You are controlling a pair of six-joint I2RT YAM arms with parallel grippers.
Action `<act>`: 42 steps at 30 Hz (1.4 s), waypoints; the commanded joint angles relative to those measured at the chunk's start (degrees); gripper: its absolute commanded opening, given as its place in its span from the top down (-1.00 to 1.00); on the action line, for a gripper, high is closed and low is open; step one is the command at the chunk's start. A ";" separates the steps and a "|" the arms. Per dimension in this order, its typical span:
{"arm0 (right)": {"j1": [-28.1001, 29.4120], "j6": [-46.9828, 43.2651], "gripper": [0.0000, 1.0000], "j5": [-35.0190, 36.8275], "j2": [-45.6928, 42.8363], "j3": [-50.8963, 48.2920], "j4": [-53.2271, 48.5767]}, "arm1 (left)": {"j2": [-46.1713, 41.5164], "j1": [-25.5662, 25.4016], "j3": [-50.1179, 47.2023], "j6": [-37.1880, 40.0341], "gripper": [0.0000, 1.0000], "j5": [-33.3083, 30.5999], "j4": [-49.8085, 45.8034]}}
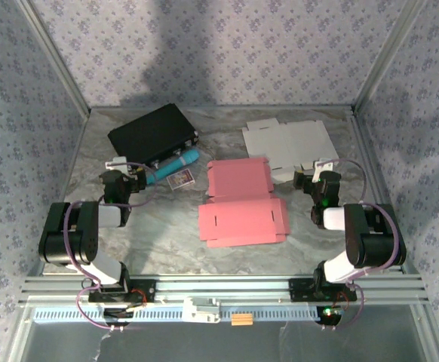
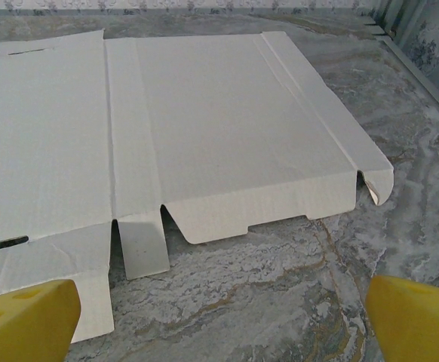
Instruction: Fold the paper box
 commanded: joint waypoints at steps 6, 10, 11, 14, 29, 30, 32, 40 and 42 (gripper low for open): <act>2.78 -1.33 -0.98 9.22 -12.21 -3.50 -1.51 | -14.15 -4.11 -3.87 1.71 -0.99 -9.63 -1.81; 4.78 -1.33 -0.98 14.71 -18.69 -1.87 -5.06 | -21.74 -5.27 -2.13 0.16 -0.99 -14.50 -7.90; 4.91 -1.42 -0.99 15.14 -19.68 -0.95 -6.13 | -23.25 -5.49 -1.25 -0.31 -0.99 -15.50 -9.85; 5.38 -1.67 -0.98 17.11 -22.49 2.50 -8.45 | -28.03 -6.22 1.01 -1.12 -0.99 -18.74 -13.81; 3.72 51.91 -0.98 19.24 -24.33 55.02 -91.78 | -32.45 -5.14 39.08 -38.43 -0.99 -6.35 -72.71; 1.28 50.14 -0.98 11.82 -24.01 55.52 -91.02 | -31.64 -3.11 38.62 -39.24 -0.98 3.31 -70.11; 0.32 48.50 -0.94 6.31 -24.43 55.61 -90.76 | -28.85 -4.40 40.84 -41.71 -0.79 8.41 -72.31; 11.92 55.20 -0.60 -2.88 -16.24 57.62 -116.30 | -18.35 -26.29 44.61 -42.73 -0.02 9.95 -85.03; 14.39 56.59 -0.49 -7.08 -17.51 51.78 -114.07 | -16.79 -31.21 42.56 -43.79 0.11 9.84 -84.42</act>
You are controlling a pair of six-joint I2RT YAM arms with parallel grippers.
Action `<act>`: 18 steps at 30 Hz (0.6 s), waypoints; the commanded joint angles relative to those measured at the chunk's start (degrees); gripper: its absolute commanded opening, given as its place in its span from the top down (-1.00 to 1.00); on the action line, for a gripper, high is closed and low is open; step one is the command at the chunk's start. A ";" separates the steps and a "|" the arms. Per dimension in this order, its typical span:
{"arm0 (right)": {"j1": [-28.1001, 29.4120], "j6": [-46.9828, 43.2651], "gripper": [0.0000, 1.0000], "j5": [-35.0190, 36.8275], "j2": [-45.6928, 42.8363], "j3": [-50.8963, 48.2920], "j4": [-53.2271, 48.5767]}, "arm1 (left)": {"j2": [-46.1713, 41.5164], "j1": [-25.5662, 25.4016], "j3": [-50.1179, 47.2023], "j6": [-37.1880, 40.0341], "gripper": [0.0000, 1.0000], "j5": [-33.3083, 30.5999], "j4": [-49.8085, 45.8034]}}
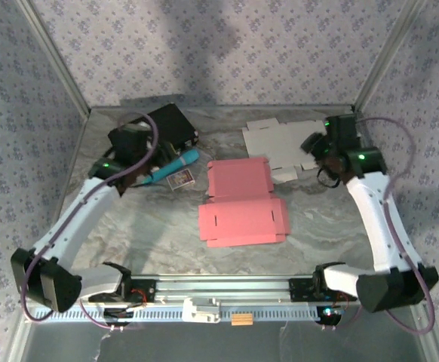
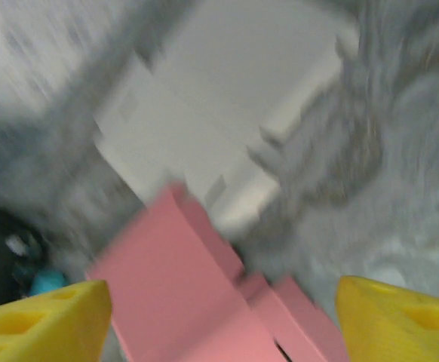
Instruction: Fold the paper box
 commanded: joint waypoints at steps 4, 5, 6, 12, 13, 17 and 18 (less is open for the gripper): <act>4.82 8.21 -0.43 -16.39 -5.96 -19.67 0.59 | 4.17 -11.72 -4.44 -5.99 0.19 3.25 -1.66; 4.87 8.09 -0.41 -18.98 -6.37 -22.68 4.64 | 5.76 -13.23 -4.63 -6.05 0.24 3.91 -0.80; 4.61 7.89 -0.39 -20.46 -6.13 -24.59 6.68 | 7.32 -14.56 -4.47 -5.95 0.27 4.33 -0.39; 0.69 -5.11 -0.28 -21.08 -0.33 -25.87 7.52 | 13.83 -17.63 -6.33 -6.85 0.40 7.80 2.47; -1.12 -7.47 -0.29 -21.96 0.52 -26.16 7.21 | 14.22 -17.62 -7.05 -7.22 0.41 7.84 3.01; -7.38 -12.36 -0.39 -25.68 3.47 -27.08 11.02 | 15.43 -16.95 -10.07 -9.34 0.42 9.70 6.68; -7.97 -13.75 -0.40 -25.69 4.88 -26.28 11.34 | 15.77 -16.90 -10.64 -9.95 0.43 10.32 7.67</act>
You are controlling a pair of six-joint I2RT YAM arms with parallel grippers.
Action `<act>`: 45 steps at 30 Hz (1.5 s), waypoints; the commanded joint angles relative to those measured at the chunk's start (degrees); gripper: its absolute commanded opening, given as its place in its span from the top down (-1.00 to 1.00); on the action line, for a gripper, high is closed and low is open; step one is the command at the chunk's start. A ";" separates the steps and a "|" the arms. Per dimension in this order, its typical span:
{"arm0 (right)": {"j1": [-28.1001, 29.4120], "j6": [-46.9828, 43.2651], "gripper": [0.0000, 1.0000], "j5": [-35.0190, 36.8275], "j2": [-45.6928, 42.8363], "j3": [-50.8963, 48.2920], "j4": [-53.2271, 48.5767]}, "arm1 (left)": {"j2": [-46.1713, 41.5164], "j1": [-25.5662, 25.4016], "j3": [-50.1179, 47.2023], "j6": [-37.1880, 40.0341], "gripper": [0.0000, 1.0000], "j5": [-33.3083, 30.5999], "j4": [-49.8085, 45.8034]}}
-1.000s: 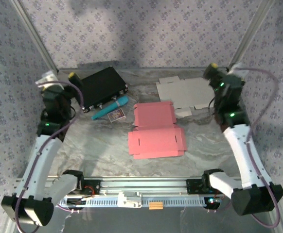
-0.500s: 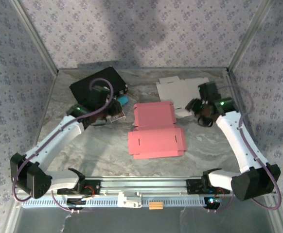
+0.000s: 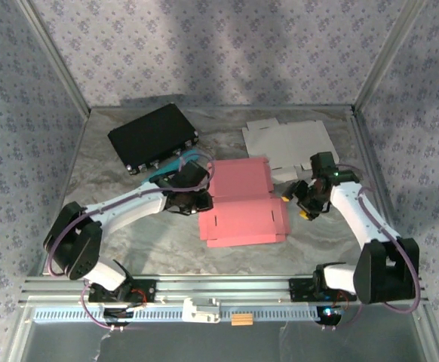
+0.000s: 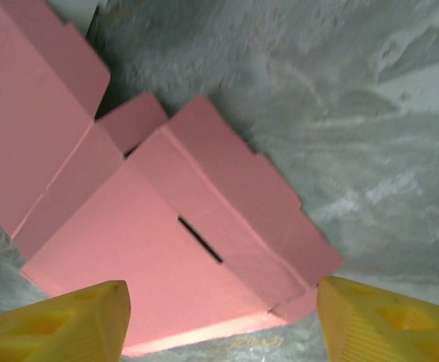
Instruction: Fold the paper box
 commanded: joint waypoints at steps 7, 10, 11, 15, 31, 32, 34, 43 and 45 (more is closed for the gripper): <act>-1.53 -14.25 -0.34 -3.98 13.09 7.25 4.39 | 1.00 2.80 -6.39 -7.03 0.49 4.03 6.47; -2.12 -15.95 -0.33 -7.21 17.22 9.63 6.60 | 0.34 5.55 -9.09 -7.63 0.51 5.14 8.19; -2.24 -16.36 -0.33 -8.64 18.46 10.30 7.44 | 0.31 6.23 -9.72 -7.57 0.52 5.53 8.65; -2.09 -16.55 -0.30 -13.26 23.58 12.93 10.72 | 0.87 7.84 -10.11 -6.86 0.56 6.40 9.65; -2.35 -15.00 -0.10 -23.27 35.55 16.05 18.30 | 4.62 7.23 -7.65 -6.35 0.58 7.65 9.95; -2.21 -15.05 -0.09 -23.38 35.56 15.82 18.43 | 5.07 7.05 -7.54 -6.26 0.58 7.64 9.97; -2.13 -15.06 -0.09 -23.80 35.41 15.03 18.94 | 5.93 6.61 -7.30 -6.16 0.58 7.45 10.03; -1.85 -14.25 -0.01 -25.56 35.61 12.71 20.80 | 9.06 5.51 -4.96 -4.61 0.61 6.12 7.60; -2.12 -14.57 0.00 -23.91 34.68 12.31 20.17 | 9.58 5.49 -4.67 -4.40 0.62 5.89 7.21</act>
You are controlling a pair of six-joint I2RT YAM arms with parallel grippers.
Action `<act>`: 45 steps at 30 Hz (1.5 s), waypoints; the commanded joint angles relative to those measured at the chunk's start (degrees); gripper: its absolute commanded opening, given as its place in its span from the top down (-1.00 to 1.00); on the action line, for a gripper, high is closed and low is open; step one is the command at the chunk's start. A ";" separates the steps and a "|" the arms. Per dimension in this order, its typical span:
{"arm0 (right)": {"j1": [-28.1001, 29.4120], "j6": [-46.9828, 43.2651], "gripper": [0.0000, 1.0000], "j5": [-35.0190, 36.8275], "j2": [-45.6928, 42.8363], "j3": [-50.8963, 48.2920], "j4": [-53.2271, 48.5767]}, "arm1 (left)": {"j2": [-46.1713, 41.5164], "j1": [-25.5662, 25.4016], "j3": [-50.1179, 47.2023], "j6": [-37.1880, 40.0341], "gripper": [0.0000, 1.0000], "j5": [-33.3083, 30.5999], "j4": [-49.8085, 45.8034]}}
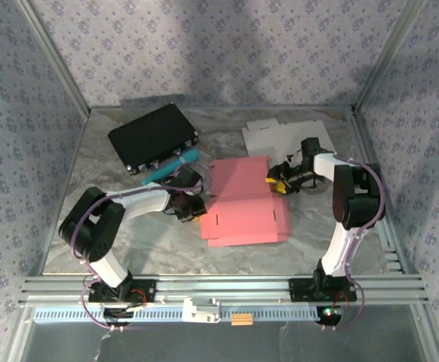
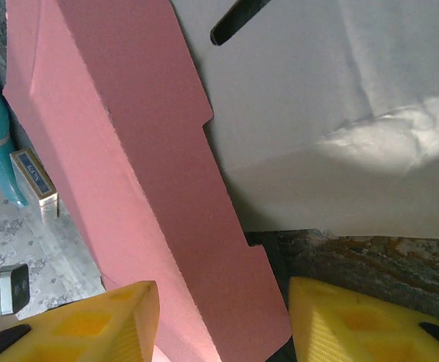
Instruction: Fold the paper box
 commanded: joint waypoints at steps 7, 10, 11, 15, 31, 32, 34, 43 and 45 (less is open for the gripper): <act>-2.58 -0.64 -0.10 2.44 -5.58 -2.68 -1.91 | 1.06 -0.73 1.95 1.94 0.65 -1.94 -3.95; -2.92 -1.20 -0.13 1.18 -5.52 -3.32 -1.75 | 1.07 -0.71 1.85 2.41 0.65 -2.10 -4.23; -2.82 -1.28 -0.13 -0.14 -4.66 -3.43 -1.36 | 1.06 -0.78 1.94 2.39 0.66 -2.10 -4.27; -1.49 -1.35 -0.12 -0.69 -1.44 -3.43 0.07 | 1.13 -0.78 1.56 2.48 0.66 -2.18 -4.27; 0.49 1.97 0.08 -3.88 -0.75 -3.59 4.55 | 1.68 -1.04 2.10 3.09 0.68 -2.90 -4.79; 0.39 2.39 0.13 -3.75 -1.35 -3.84 4.91 | 1.68 -1.05 2.28 3.08 0.68 -2.93 -4.81; 0.33 3.04 0.22 -3.68 -2.45 -4.09 5.30 | 1.68 -1.22 2.49 3.09 0.69 -3.06 -5.10; 0.28 5.85 0.80 -1.65 -7.23 -4.31 5.57 | 2.03 -1.64 4.09 3.77 0.69 -4.00 -6.53; 0.29 6.71 0.92 -0.81 -8.27 -4.02 5.30 | 1.33 -1.83 4.91 4.20 0.64 -5.16 -7.89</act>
